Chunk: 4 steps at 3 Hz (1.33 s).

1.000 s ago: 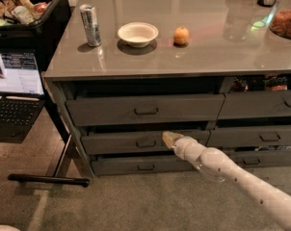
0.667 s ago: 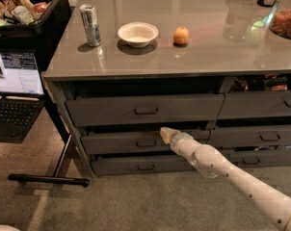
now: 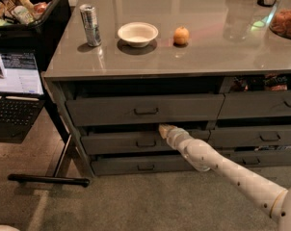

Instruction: Open middle drawer

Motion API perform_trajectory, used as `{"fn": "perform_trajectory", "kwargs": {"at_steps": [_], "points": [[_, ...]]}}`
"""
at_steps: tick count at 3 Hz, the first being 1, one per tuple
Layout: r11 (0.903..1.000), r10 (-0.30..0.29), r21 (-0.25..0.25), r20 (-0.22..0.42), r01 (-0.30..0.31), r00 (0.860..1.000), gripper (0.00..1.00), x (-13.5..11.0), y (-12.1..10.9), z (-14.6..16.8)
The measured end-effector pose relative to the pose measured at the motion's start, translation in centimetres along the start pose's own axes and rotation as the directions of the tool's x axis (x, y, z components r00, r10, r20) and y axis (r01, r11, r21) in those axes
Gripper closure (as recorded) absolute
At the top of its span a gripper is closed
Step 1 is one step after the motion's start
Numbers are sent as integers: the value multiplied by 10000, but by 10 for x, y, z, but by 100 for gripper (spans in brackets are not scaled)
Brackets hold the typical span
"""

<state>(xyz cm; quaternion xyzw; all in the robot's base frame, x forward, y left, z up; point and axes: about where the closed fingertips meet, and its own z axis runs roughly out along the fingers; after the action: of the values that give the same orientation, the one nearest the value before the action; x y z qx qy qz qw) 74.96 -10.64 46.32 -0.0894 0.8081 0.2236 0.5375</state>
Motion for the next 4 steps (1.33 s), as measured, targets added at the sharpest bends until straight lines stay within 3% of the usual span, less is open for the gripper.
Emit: {"fn": "perform_trajectory", "kwargs": {"at_steps": [2,4], "points": [[9995,-11,309,-579,29,9983,100,7,-7,10],[9998,14,209,-894,5,9960,100,8,-6,7]]}}
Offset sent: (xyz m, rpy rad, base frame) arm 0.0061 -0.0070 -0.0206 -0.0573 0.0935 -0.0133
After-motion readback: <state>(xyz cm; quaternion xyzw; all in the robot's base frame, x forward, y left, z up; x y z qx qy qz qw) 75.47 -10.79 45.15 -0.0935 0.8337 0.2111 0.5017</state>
